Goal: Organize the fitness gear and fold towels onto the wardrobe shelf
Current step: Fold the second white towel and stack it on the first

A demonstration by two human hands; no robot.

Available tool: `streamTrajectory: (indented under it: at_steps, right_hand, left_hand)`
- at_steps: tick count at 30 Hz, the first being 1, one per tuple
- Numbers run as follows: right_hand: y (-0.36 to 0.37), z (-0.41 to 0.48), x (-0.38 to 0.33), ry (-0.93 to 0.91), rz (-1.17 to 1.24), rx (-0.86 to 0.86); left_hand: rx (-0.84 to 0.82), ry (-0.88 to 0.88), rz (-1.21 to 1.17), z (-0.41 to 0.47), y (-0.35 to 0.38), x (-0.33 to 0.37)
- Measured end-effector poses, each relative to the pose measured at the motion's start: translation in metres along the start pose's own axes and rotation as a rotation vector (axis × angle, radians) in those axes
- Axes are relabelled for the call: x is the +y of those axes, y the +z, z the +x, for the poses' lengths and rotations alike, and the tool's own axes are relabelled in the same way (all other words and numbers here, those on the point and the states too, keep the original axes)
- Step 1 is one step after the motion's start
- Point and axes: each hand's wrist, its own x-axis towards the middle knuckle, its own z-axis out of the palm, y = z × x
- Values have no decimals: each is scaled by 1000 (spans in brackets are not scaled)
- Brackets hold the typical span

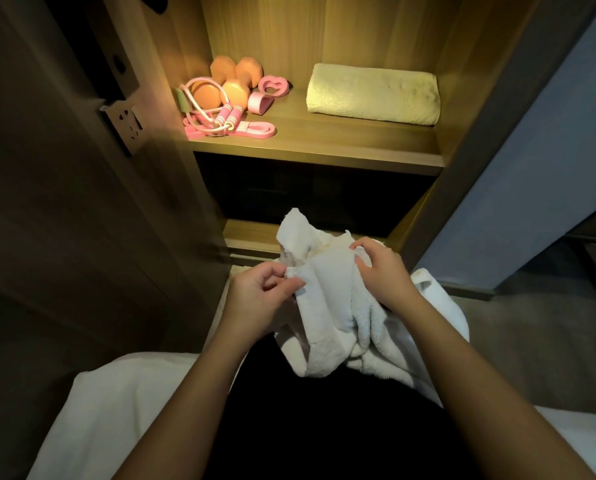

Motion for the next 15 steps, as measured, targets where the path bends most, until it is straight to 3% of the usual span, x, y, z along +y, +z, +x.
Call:
streamTrajectory:
  at_steps: [9, 15]
  right_hand:
    - [4, -3, 4, -11, -3, 3]
    - [-7, -2, 4, 78, 124, -144]
  left_hand:
    - [173, 47, 245, 2, 34, -1]
    - [154, 75, 436, 10, 40, -6]
